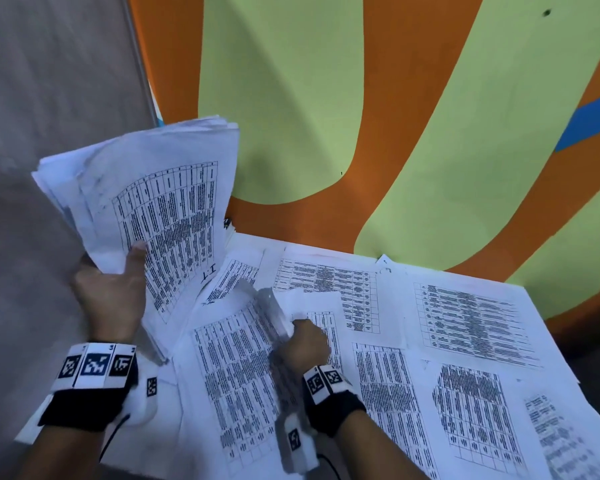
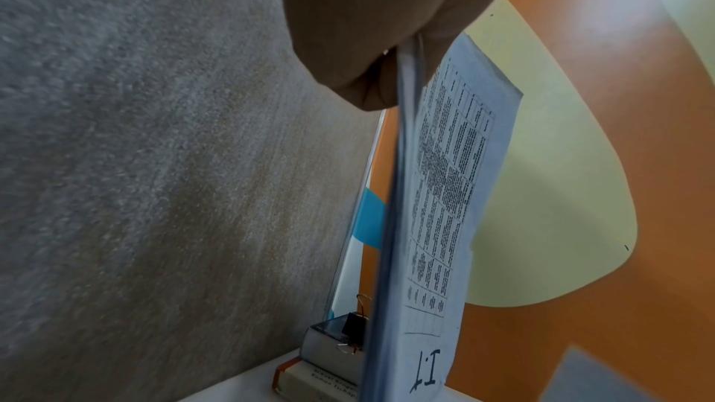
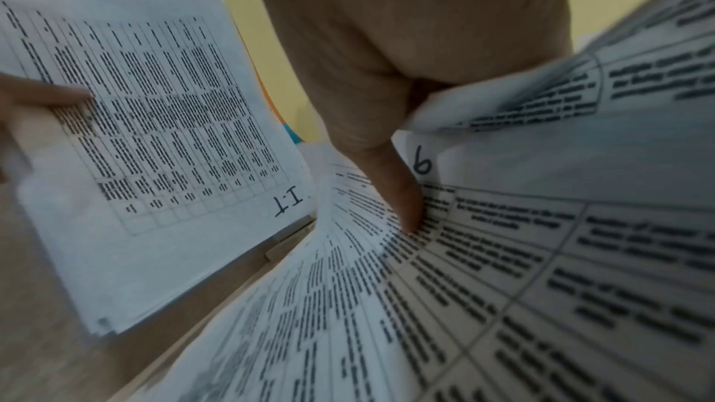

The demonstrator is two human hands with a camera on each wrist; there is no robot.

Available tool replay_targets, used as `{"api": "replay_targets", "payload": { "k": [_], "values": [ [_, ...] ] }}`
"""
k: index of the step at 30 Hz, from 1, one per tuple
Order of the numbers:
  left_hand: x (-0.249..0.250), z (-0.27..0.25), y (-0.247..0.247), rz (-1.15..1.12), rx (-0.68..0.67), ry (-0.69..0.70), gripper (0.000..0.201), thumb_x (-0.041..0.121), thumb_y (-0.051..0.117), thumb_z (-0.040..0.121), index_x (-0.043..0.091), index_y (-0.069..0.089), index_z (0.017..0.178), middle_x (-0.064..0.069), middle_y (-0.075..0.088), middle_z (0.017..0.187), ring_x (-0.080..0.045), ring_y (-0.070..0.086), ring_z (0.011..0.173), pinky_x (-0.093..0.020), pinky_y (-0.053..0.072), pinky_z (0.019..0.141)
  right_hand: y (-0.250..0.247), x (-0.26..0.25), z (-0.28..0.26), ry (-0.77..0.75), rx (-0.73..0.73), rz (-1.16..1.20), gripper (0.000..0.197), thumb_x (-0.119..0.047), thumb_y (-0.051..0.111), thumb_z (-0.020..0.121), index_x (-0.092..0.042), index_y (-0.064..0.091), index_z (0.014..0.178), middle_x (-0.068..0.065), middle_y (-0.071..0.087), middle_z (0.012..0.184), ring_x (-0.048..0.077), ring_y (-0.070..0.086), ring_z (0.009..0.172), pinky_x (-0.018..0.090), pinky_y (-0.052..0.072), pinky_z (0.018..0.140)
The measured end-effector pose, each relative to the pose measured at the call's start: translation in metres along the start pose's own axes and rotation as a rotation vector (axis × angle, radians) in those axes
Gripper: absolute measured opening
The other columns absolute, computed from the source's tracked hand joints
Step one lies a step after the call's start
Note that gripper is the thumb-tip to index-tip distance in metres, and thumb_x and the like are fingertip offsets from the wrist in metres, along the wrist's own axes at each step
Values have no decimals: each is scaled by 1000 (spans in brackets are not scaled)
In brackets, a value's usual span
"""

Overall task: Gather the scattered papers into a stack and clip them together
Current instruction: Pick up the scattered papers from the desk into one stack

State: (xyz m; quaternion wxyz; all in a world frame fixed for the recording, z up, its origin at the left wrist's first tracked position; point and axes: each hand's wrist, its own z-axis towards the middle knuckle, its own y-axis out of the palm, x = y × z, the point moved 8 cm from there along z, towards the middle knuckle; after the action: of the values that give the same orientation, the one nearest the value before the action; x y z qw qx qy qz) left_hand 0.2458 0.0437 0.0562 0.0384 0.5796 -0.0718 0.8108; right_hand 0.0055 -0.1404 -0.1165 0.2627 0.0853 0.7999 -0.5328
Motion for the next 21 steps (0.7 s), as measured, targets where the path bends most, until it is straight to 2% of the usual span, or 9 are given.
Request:
{"api": "replay_targets", "payload": {
  "k": [5, 7, 9, 12, 14, 16, 17, 18, 21],
  "values": [
    [7, 2, 0, -2, -27, 11, 40, 17, 70, 86, -14, 60, 109, -29, 65, 113, -36, 66, 105, -33, 50, 83, -62, -2, -6, -185, 8, 282, 10, -5, 73, 71, -15, 70, 69, 0, 65, 62, 16, 64, 61, 23, 51, 51],
    [15, 1, 1, -14, -34, 36, 35, 13, 68, 87, -13, 59, 109, -24, 65, 109, -11, 71, 90, -21, 49, 71, -104, 18, -5, -184, 50, 397, 23, -3, 80, 65, -17, 63, 59, -4, 60, 57, 13, 58, 58, 20, 46, 51],
    [18, 2, 3, -30, -27, 41, 28, 12, 68, 87, -5, 60, 107, -15, 62, 104, 9, 62, 66, -11, 45, 63, -145, 38, -10, -175, 23, 600, 28, -5, 86, 62, -14, 64, 76, 0, 68, 74, 14, 65, 71, 29, 52, 70],
    [9, 6, 22, -7, -101, -20, 32, 26, 72, 84, 8, 53, 66, -13, 56, 75, -15, 47, 54, -30, 40, 63, -197, 53, -20, -274, -68, 903, 70, 7, 80, 66, -33, 57, 119, -11, 70, 113, 5, 69, 99, 27, 57, 82],
    [11, -2, 47, -24, -231, -51, 48, 31, 73, 82, 15, 35, 57, -8, 39, 59, -14, 31, 46, -31, 33, 58, -221, 69, -18, -221, -14, 1017, 73, -9, 90, 57, -14, 60, 124, -10, 72, 107, 1, 69, 93, 14, 55, 70],
    [23, -18, 75, -112, -350, -20, 48, 26, 73, 81, 10, 37, 55, -10, 36, 49, -18, 33, 42, -29, 32, 60, -232, 87, -13, -108, 43, 1023, 86, -33, 95, 42, 2, 65, 115, -1, 72, 110, 8, 68, 103, 16, 50, 83],
    [26, -24, 84, -128, -397, -11, 43, 24, 74, 82, 1, 46, 58, -16, 47, 51, -3, 43, 60, -28, 34, 64, -229, 90, -8, -65, 36, 1031, 74, -30, 91, 49, 3, 67, 111, 2, 68, 117, 12, 62, 112, 21, 42, 94],
    [26, -31, 98, -130, -468, -9, 36, 24, 74, 81, -6, 58, 71, -19, 63, 64, -36, 57, 93, -27, 37, 70, -226, 92, -6, -42, 36, 1030, 58, -23, 86, 59, 3, 68, 107, 4, 65, 120, 13, 57, 117, 24, 35, 99],
    [15, -58, 146, -115, -805, -79, 31, 48, 77, 74, 34, 70, 100, 18, 74, 100, -5, 67, 97, -33, 48, 91, -219, 101, 0, -30, 37, 1103, 59, -19, 86, 54, 2, 71, 107, 11, 68, 118, 17, 60, 113, 32, 31, 110]
  ]
}}
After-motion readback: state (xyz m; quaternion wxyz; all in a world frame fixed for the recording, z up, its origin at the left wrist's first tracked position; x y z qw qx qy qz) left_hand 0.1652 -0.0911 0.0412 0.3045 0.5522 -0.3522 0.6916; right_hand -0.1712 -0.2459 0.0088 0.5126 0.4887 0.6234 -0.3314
